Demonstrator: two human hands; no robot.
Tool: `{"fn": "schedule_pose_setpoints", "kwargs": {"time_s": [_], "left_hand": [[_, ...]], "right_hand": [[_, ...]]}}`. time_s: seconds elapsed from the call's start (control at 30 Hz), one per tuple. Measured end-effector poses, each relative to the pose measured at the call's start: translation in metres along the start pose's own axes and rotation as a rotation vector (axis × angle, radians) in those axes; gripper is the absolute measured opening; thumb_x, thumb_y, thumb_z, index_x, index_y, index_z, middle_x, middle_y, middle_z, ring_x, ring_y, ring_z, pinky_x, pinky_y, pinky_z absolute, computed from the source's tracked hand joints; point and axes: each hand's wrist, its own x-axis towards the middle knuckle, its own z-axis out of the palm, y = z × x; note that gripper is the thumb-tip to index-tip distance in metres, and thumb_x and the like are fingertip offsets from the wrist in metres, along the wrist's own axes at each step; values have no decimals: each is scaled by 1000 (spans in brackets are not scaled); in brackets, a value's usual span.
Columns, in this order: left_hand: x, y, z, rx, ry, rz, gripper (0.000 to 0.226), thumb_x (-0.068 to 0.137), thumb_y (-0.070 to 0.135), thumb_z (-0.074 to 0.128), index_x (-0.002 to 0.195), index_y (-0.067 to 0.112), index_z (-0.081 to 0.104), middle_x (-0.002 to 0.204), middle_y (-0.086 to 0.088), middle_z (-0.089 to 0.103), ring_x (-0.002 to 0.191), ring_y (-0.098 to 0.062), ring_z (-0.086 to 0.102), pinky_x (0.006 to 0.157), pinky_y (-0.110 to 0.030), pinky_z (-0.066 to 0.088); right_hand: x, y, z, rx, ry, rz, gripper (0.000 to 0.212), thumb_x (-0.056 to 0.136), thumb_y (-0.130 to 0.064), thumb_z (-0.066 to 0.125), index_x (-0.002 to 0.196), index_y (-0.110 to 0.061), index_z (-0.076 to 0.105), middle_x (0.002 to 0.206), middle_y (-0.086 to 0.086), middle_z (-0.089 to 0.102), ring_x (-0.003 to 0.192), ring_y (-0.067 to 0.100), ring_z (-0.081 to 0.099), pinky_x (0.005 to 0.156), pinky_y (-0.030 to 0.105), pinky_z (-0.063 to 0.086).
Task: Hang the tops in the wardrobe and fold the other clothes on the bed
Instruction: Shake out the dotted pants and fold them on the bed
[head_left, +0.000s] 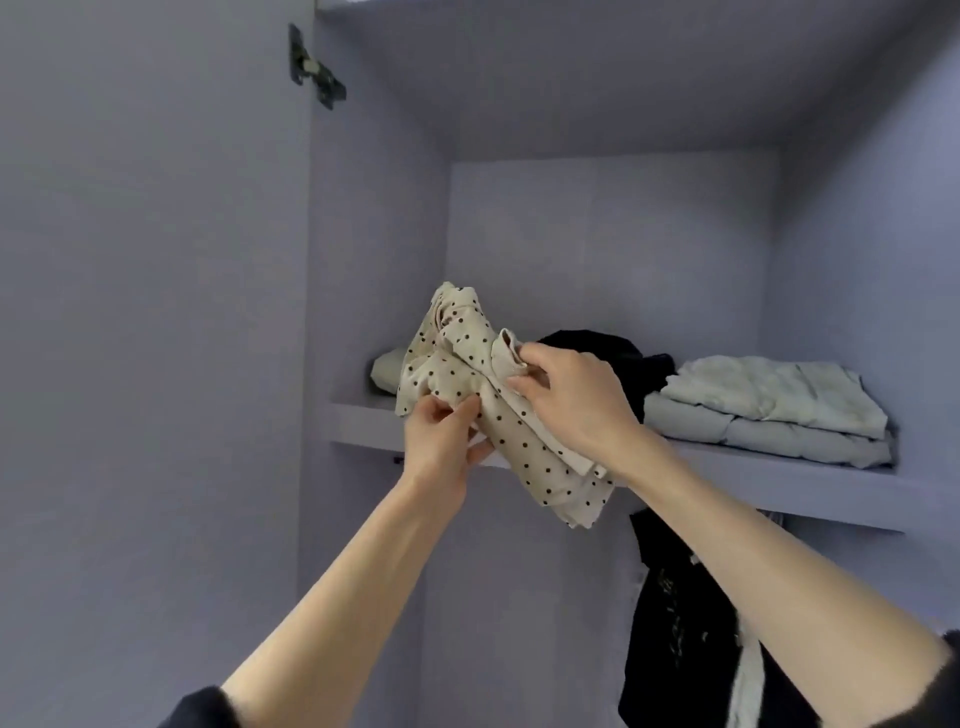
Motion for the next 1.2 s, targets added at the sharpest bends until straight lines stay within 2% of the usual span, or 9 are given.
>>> {"fn": "schedule_pose_setpoints", "kwargs": {"time_s": [0.23, 0.4, 0.53, 0.7, 0.8, 0.87, 0.97, 1.07, 1.2], "left_hand": [[123, 6, 11, -226, -23, 34, 10, 94, 1, 51, 89, 10, 52, 101, -10, 62, 99, -25, 62, 65, -31, 57], [217, 1, 22, -337, -54, 75, 26, 93, 0, 52, 119, -2, 53, 117, -19, 61, 104, -27, 62, 74, -33, 58], [282, -11, 19, -374, -164, -39, 19, 92, -5, 46, 104, 2, 59, 97, -13, 66, 90, -24, 63, 83, -38, 54], [315, -23, -22, 596, -165, -337, 17, 94, -1, 41, 105, 2, 54, 92, -12, 59, 91, -25, 63, 75, -33, 54], [336, -2, -25, 918, -49, 67, 25, 92, -1, 42, 77, 9, 59, 79, -11, 64, 58, -18, 62, 58, -27, 54], [351, 11, -13, 997, 36, 430, 30, 90, -1, 40, 77, 12, 64, 91, -11, 69, 80, -24, 66, 77, -32, 54], [368, 6, 10, 1164, -120, 627, 33, 94, 4, 37, 107, 10, 67, 116, -6, 66, 114, -21, 57, 98, -27, 40], [389, -31, 7, 1433, -339, 526, 36, 101, 18, 31, 130, 18, 52, 137, -1, 53, 128, -21, 45, 107, -33, 33], [402, -66, -22, 1779, -313, 364, 43, 101, 36, 20, 142, 33, 35, 152, 9, 30, 140, -14, 24, 114, -48, 15]], "right_hand": [[121, 23, 39, -114, -36, -72, 41, 91, -23, 52, 57, -30, 31, 56, -9, 40, 69, 25, 42, 64, 33, 33], [199, 57, 81, -194, 13, -162, 35, 92, -22, 49, 59, -28, 37, 57, -7, 44, 70, 29, 43, 63, 35, 36], [248, 95, 126, -171, 2, -216, 23, 91, -16, 48, 70, -24, 45, 62, -2, 50, 67, 28, 43, 66, 35, 41], [237, 144, 216, -281, -449, -197, 15, 94, -14, 45, 82, -16, 53, 92, 13, 62, 86, 28, 56, 67, 30, 34], [236, 159, 237, -248, -515, -150, 25, 97, -20, 40, 108, -14, 62, 115, 12, 62, 105, 32, 57, 83, 33, 42], [240, 162, 235, -234, -584, -180, 29, 98, -21, 38, 110, -15, 63, 124, 5, 58, 110, 30, 53, 90, 31, 40], [238, 163, 231, -220, -671, -206, 33, 99, -19, 34, 120, -14, 59, 142, -3, 43, 125, 26, 43, 94, 25, 31], [231, 164, 231, -198, -691, -199, 40, 99, -16, 34, 137, -16, 45, 155, -6, 22, 140, 20, 26, 110, 26, 21], [231, 163, 221, -235, -753, -147, 35, 97, -18, 36, 124, -17, 58, 139, -1, 47, 124, 23, 44, 101, 32, 37]]}}
